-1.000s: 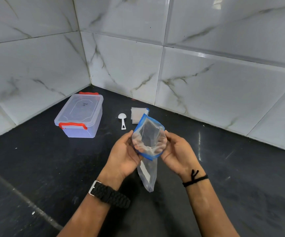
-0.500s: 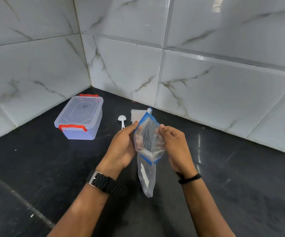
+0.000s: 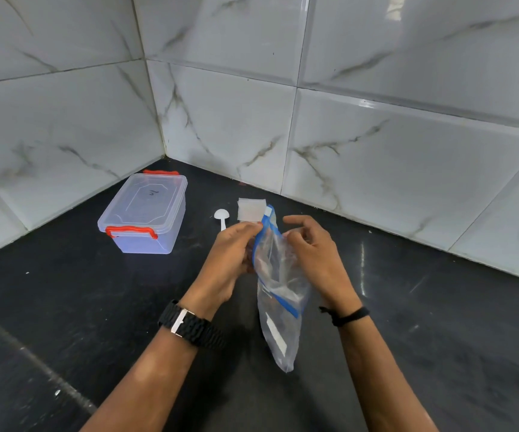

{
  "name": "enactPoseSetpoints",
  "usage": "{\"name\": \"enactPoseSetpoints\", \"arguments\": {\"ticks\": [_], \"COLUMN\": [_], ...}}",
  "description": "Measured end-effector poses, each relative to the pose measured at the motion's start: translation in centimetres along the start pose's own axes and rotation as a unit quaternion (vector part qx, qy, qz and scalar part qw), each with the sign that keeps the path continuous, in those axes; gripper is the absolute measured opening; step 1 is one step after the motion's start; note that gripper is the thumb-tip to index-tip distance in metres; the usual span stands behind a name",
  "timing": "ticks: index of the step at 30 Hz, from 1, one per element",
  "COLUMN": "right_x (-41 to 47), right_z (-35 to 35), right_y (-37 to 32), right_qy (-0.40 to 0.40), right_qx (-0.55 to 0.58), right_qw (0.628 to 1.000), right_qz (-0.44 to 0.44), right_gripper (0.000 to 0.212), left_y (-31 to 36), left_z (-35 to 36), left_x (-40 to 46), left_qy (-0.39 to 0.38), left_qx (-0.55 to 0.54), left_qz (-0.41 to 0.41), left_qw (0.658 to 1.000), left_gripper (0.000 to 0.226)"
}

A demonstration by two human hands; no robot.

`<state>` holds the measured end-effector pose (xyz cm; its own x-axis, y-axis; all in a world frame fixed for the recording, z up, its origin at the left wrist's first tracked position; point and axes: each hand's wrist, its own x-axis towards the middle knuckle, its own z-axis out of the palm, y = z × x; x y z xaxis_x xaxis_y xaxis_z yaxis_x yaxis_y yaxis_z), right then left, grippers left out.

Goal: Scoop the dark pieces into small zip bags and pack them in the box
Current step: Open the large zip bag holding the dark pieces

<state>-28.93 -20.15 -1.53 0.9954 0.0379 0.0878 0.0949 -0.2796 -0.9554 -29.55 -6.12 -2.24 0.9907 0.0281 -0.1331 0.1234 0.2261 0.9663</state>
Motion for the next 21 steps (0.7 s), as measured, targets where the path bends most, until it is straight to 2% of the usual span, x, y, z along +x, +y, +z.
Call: {"name": "enactPoseSetpoints", "arguments": {"ticks": [5, 7, 9, 13, 15, 17, 19, 21], "right_x": [0.6, 0.8, 0.9, 1.3, 1.6, 1.8, 1.8, 1.6], "right_z": [0.5, 0.6, 0.4, 0.3, 0.6, 0.7, 0.5, 0.3], "right_y": [-0.9, -1.0, -1.2, -0.9, -0.5, 0.1, 0.5, 0.9], "right_qy": [-0.013, -0.006, 0.002, 0.007, -0.003, -0.012, -0.034, -0.046], "right_qx": [-0.156, -0.174, -0.175, -0.156, -0.104, 0.022, 0.192, 0.244], "right_qw": [0.982, 0.974, 0.973, 0.982, 0.993, 1.000, 0.979, 0.965], "right_qz": [-0.106, -0.143, -0.153, -0.108, -0.056, 0.005, 0.062, 0.088], "right_gripper": [0.022, 0.015, 0.009, 0.020, 0.028, 0.035, 0.035, 0.037], "left_y": [0.5, 0.6, 0.5, 0.6, 0.7, 0.7, 0.3, -0.2], "left_z": [0.0, -0.1, -0.3, -0.7, -0.7, -1.0, -1.5, -1.8], "left_x": [0.6, 0.6, 0.9, 1.0, 1.1, 1.5, 2.0, 2.0], "left_qy": [-0.025, -0.020, -0.019, -0.026, -0.021, -0.017, -0.022, -0.021], "left_qx": [-0.029, -0.034, -0.022, -0.023, -0.047, -0.094, -0.160, -0.186], "left_qz": [-0.011, 0.001, 0.003, -0.045, -0.077, -0.118, -0.161, -0.173], "left_qw": [0.999, 0.999, 1.000, 0.998, 0.996, 0.988, 0.974, 0.967], "left_gripper": [0.019, 0.021, 0.024, 0.031, 0.031, 0.025, 0.024, 0.023]}}
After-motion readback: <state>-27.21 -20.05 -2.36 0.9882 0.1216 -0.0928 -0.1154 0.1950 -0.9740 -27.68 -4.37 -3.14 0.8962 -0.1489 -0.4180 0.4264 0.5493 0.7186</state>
